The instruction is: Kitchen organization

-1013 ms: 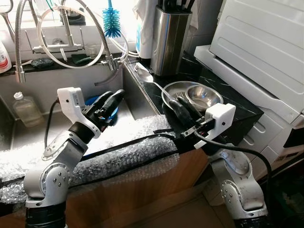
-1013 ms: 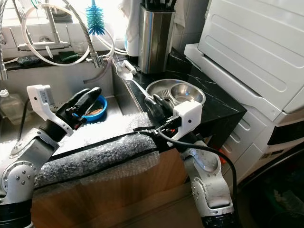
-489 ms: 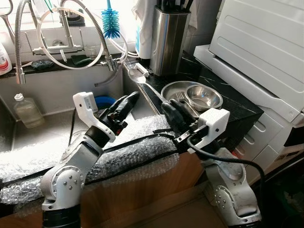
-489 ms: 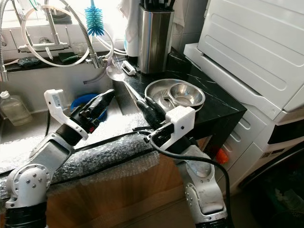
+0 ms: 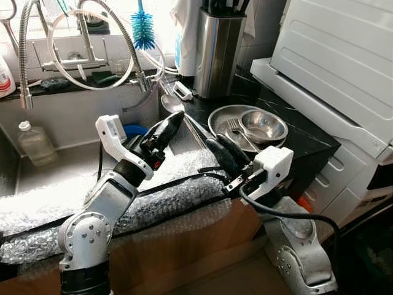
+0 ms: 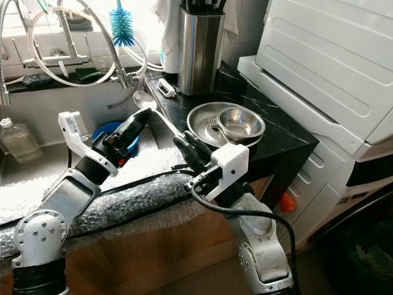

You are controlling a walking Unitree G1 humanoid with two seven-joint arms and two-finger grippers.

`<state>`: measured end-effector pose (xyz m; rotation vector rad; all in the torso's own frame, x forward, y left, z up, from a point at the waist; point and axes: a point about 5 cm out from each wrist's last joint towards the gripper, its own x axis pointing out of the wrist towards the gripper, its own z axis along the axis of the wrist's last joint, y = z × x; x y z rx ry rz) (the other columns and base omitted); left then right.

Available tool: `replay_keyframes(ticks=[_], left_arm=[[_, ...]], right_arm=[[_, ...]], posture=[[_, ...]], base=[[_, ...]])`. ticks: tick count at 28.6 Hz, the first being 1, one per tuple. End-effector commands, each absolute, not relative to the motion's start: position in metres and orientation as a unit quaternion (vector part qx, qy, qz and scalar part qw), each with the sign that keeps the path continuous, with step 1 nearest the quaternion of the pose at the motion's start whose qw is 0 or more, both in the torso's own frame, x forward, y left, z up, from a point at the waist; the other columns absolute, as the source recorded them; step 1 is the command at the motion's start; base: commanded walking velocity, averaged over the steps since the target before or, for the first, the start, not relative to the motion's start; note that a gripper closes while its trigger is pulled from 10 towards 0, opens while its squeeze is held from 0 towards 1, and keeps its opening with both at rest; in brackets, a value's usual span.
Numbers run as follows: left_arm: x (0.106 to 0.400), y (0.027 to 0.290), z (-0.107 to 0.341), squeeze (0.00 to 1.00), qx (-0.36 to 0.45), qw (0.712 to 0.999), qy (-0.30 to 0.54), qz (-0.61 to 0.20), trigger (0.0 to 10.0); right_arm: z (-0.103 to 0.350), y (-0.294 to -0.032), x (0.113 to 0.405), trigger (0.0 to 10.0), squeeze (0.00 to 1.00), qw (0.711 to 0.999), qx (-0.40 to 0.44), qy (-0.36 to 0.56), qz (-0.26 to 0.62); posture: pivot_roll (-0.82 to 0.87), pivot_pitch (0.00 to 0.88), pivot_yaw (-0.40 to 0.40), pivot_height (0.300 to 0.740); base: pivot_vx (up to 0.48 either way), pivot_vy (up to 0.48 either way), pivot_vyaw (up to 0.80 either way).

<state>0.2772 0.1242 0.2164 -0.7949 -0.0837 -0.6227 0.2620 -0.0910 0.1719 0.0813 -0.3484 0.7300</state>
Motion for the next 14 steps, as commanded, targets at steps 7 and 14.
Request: replay_keyframes(ticks=[7,14], left_arm=[[0.276,0.117,0.217,0.00,-0.362,0.879,-0.021,-0.308,10.0],[0.276,0.115,0.217,0.00,-0.366,0.878,-0.019,-0.307,10.0]], right_arm=[[0.179,-0.082,0.254,10.0,0.00,0.901,0.033,-0.189,0.389],[0.178,-0.078,0.252,10.0,0.00,0.895,0.038,-0.187,0.404]], posture=[[-0.02,0.000,-0.041,0.740],[-0.03,0.000,-0.042,0.740]], base=[[0.000,0.000,0.00],[0.000,0.000,0.00]])
